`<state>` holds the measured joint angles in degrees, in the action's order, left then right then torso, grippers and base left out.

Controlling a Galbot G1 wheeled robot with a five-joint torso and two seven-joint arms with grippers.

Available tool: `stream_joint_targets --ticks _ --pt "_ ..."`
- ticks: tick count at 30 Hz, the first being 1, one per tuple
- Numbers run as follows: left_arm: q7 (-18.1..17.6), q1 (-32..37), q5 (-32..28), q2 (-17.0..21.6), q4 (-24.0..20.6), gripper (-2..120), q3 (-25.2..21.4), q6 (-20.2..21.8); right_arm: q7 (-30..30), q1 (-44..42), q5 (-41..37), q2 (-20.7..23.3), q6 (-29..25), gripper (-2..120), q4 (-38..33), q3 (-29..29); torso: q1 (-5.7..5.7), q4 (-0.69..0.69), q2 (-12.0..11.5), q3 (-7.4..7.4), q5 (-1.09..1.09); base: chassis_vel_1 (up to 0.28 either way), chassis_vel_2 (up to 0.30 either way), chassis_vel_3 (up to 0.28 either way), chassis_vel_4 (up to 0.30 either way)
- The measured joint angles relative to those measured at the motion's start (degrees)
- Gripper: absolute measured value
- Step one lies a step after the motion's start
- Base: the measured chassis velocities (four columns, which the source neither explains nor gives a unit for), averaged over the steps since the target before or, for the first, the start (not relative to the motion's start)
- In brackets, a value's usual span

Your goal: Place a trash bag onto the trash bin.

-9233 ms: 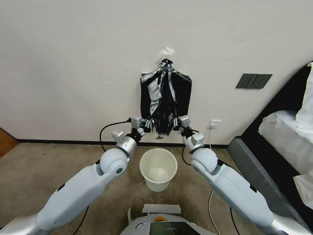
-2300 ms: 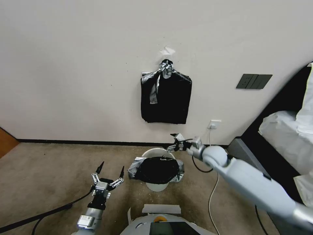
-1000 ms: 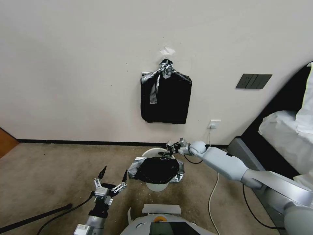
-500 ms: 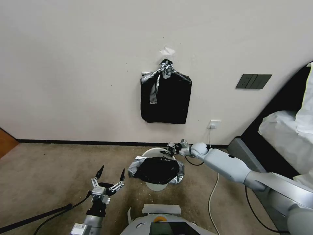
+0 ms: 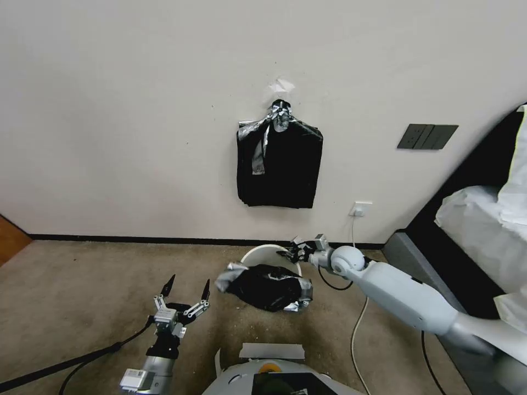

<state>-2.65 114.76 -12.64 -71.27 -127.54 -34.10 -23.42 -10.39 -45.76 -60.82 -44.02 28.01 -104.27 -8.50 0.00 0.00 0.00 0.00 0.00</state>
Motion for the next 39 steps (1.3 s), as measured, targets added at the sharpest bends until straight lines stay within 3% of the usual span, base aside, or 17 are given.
stream_joint_targets --ticks 2,3,7,14,21,30,39 --pt "-0.5 -0.6 -0.5 -0.1 -0.1 100 0.0 0.7 -9.7 -5.7 -2.6 -2.7 0.8 6 -4.9 4.8 0.0 -0.03 0.0 0.0 0.02 0.0 0.0 0.0 0.0" --pt "-0.5 -0.6 -0.5 -0.1 -0.1 100 0.0 0.7 -9.7 -5.7 -2.6 -2.7 0.8 6 -4.9 4.8 0.0 -0.03 0.0 0.0 0.02 0.0 0.0 0.0 0.0" --pt "-1.4 -1.5 -1.9 0.1 -0.4 100 0.2 2.3 -23.5 -13.2 -4.1 -8.1 0.7 6 -12.1 10.6 0.0 0.0 0.0 0.0 0.0 0.0 0.0 0.0 0.0" --pt "-1.7 -2.3 -2.8 0.4 -0.5 100 0.3 3.3 -34.2 -18.6 -2.0 -13.9 -2.9 6 -14.9 13.2 0.0 0.0 0.0 0.0 0.0 0.0 0.0 0.0 0.0" --pt "-1.9 -3.0 -4.3 0.9 -0.5 100 -0.2 4.1 -37.3 -23.7 2.3 -19.6 -6.9 6 -15.0 14.0 0.0 -0.01 0.0 0.0 -0.01 0.0 0.0 0.0 0.0" --pt "-2.0 -3.6 -5.0 1.0 -0.7 100 -0.1 4.9 -36.7 -27.8 6.4 -26.7 -10.2 6 -13.2 13.3 0.0 -0.01 0.0 0.0 0.0 0.0 0.0 0.0 0.0" --pt "-2.1 -3.3 -5.0 1.1 -0.8 100 0.1 5.2 -33.3 -29.9 9.1 -29.7 -12.1 6 -11.4 12.8 0.0 0.0 0.0 0.0 -0.01 0.0 0.0 0.0 0.0"
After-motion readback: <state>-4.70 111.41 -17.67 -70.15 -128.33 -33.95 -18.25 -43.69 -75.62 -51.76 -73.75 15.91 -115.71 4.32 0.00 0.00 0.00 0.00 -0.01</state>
